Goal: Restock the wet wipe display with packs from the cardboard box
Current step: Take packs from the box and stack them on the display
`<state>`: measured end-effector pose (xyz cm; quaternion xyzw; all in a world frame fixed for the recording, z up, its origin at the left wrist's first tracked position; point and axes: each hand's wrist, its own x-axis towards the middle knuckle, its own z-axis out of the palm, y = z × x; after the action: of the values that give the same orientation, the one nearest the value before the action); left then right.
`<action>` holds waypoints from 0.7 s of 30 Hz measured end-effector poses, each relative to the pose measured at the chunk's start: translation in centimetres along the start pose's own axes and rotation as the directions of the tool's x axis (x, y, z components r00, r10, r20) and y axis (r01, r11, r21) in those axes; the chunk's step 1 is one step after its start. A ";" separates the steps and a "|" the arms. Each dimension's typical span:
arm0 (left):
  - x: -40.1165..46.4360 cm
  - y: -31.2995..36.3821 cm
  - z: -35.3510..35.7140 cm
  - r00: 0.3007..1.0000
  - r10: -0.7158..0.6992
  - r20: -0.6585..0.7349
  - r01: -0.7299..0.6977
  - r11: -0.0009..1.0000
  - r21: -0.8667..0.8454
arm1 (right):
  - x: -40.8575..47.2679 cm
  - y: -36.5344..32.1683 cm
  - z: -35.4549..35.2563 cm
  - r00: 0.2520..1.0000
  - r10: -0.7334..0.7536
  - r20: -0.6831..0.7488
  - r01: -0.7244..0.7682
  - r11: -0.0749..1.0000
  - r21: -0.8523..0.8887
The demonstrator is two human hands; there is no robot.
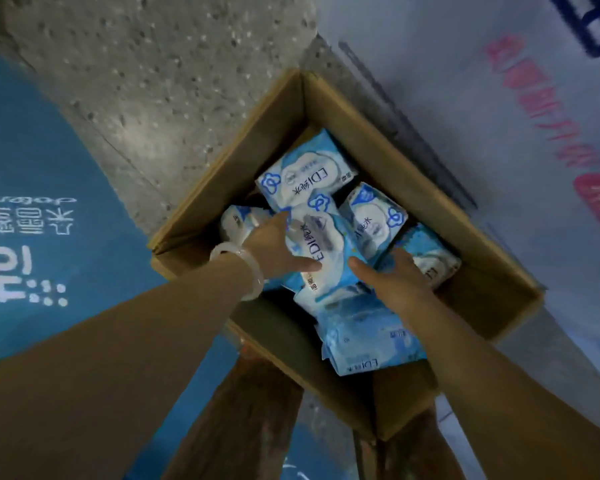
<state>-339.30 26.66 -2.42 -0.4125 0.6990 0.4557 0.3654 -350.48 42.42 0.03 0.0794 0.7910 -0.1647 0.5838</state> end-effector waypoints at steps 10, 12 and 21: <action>8.5 -1.8 0.1 0.998 -0.056 0.003 0.056 0.998 0.034 | 7.4 2.5 6.7 0.985 0.160 -0.056 -0.104 0.833 0.544; 8.6 -1.9 0.3 0.998 -0.061 0.033 0.062 0.998 -0.016 | 7.6 2.5 6.7 0.987 0.161 -0.023 -0.108 0.757 0.645; 3.3 1.6 -0.9 0.995 -0.059 0.077 0.079 0.956 -0.283 | 3.3 1.5 0.8 0.999 0.038 -0.022 -0.017 0.802 0.597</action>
<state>-342.16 25.37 -4.51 -0.4695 0.5983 0.5525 0.3411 -350.27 43.32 -3.61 0.2730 0.7077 -0.3948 0.5185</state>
